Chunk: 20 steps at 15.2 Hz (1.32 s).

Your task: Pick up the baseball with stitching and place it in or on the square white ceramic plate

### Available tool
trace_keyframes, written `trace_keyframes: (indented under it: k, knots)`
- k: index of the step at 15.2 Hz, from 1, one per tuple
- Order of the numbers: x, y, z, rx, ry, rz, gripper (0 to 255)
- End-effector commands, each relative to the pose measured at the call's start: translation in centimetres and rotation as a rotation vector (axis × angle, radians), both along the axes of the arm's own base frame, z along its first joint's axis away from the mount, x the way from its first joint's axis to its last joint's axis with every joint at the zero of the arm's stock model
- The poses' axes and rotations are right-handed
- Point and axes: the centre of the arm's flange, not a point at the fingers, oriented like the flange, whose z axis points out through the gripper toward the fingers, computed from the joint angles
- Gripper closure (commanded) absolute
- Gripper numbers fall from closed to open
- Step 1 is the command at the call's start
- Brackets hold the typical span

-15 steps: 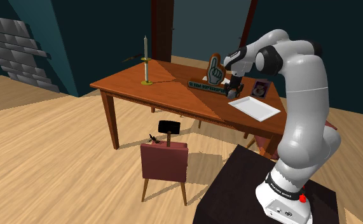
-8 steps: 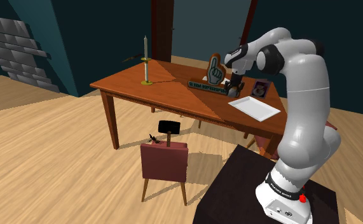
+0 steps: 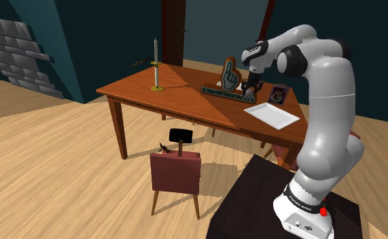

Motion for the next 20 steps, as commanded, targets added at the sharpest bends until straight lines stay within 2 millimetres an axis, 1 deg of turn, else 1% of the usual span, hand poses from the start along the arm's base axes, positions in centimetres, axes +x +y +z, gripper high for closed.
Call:
trace_keyframes:
  k: [1,5,6,19,20]
  knots:
    - [-0.1,-0.1,1.2,0.000,0.000,0.000,255]
    - [-0.1,-0.1,3.3,0.000,0.000,0.000,255]
    - [-0.1,-0.1,3.6,0.000,0.000,0.000,255]
    - [-17.1,2.3,4.0,0.000,0.000,0.000,255]
    - [-18.9,2.5,4.0,0.000,0.000,0.000,255]
